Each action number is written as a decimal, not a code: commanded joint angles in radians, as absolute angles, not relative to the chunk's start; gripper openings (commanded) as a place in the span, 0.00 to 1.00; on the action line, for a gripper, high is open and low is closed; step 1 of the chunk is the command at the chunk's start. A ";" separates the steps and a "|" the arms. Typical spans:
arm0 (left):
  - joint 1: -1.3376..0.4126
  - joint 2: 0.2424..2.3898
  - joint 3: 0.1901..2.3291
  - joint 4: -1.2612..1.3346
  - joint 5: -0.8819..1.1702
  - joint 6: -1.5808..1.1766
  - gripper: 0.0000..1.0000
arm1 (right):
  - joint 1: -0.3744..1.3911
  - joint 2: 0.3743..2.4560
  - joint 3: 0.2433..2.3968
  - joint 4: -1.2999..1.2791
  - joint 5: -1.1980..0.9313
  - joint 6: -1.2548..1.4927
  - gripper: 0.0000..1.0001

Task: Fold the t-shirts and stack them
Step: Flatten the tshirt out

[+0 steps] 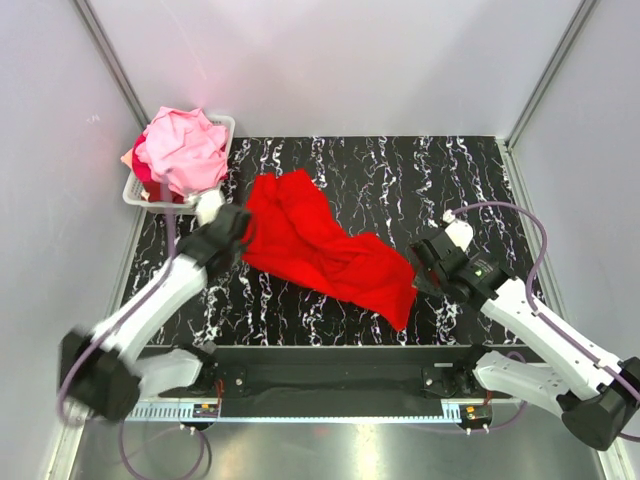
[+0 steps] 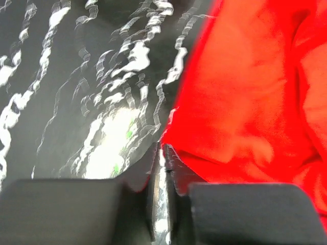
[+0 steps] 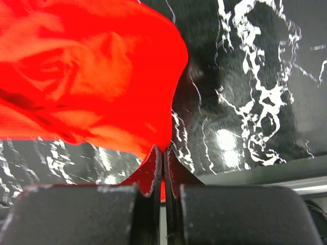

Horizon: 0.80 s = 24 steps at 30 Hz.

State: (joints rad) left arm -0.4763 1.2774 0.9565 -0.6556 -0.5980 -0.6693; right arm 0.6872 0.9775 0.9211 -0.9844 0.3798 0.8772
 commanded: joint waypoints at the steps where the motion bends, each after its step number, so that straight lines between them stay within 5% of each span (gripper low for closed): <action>1: -0.453 1.038 0.759 -0.669 -0.508 -0.894 0.22 | 0.681 0.965 0.982 -1.015 0.465 0.896 0.00; 3: -0.451 0.964 0.691 -0.683 -0.422 -0.939 0.53 | 0.680 0.962 0.974 -1.022 0.471 0.907 0.00; 6: -0.451 0.839 0.611 -0.707 -0.368 -1.014 0.70 | 0.680 0.956 0.960 -1.023 0.472 0.925 0.00; 11: -0.453 0.807 0.630 -0.637 -0.368 -0.907 0.71 | 0.680 0.945 0.933 -1.013 0.453 0.937 0.00; 24: -0.561 1.411 0.905 -0.569 -0.529 -0.733 0.55 | 0.678 0.988 0.922 -0.979 0.436 0.910 0.00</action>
